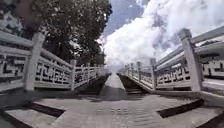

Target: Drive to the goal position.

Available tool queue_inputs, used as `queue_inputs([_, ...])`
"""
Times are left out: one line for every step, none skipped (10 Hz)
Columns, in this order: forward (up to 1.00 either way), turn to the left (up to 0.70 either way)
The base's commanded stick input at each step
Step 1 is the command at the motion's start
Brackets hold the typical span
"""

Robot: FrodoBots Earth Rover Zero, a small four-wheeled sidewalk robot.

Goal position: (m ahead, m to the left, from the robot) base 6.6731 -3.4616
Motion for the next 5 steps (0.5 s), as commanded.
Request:
queue_inputs([0.70,0.05])
queue_inputs([0.70,0.00])
queue_inputs([0.70,0.00])
queue_inputs([0.70,0.00])
queue_inputs([0.70,0.00])
